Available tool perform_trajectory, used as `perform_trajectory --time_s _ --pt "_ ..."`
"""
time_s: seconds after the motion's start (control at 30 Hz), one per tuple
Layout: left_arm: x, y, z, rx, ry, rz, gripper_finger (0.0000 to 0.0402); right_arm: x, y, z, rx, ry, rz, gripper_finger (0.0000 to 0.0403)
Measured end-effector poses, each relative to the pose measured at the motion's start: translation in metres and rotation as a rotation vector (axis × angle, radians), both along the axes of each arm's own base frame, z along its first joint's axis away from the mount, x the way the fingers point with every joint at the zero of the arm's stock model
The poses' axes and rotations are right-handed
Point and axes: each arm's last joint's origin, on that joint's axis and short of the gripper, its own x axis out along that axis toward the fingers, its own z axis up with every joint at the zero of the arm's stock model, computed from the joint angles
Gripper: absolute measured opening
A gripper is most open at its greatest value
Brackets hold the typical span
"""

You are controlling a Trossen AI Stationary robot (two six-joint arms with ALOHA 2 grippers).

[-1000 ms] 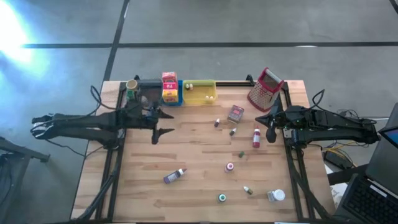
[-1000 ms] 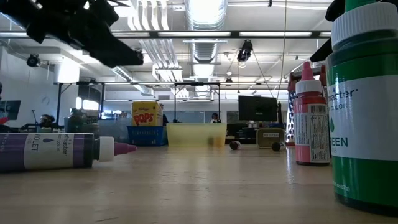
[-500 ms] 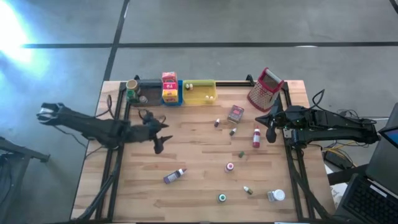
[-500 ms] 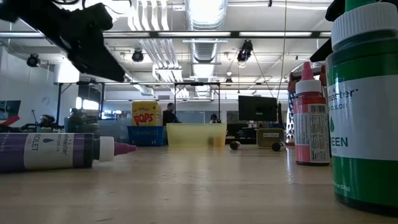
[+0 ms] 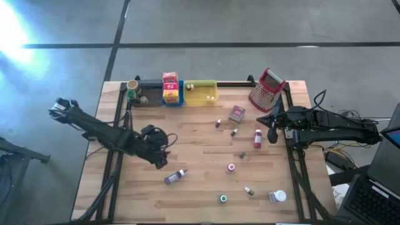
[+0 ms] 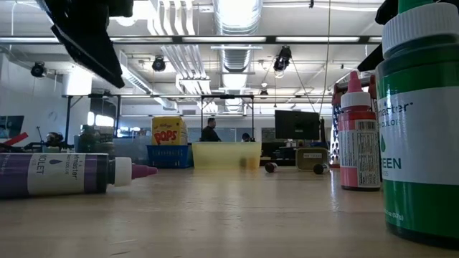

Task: Pick & Place Kitchen Items
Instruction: Adjust the large violet food coloring bottle

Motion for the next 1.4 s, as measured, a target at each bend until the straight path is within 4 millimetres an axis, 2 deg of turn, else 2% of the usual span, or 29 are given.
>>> perform_trajectory --time_s 0.17,0.27,0.33,0.53,0.8,1.13,1.4 --pt "0.011 -0.006 0.001 0.037 0.052 -0.081 0.0345 0.000 0.000 0.000 0.000 0.000 0.000 0.0008" --pt "0.014 -0.008 -0.007 0.023 0.111 -0.084 0.0386 0.000 0.000 0.000 0.000 0.000 0.000 0.0008" --pt "0.016 -0.010 -0.013 -0.036 0.146 -0.064 0.0396 0.000 0.000 0.000 0.000 0.000 0.000 0.0008" --pt "0.020 -0.016 -0.025 -0.160 0.231 -0.053 0.0393 0.000 0.000 0.000 0.000 0.000 -0.001 0.0008" --pt "0.009 -0.003 -0.006 -0.089 0.124 0.037 0.0393 0.000 0.000 0.000 0.000 0.001 0.000 0.0008" --pt "0.008 -0.003 -0.012 -0.102 0.153 0.019 0.0393 0.000 0.000 0.000 0.000 0.001 0.000 0.0008" --pt "0.024 -0.013 -0.024 -0.184 0.161 -0.026 0.0395 0.000 0.000 0.000 0.000 0.000 0.000 0.0008"
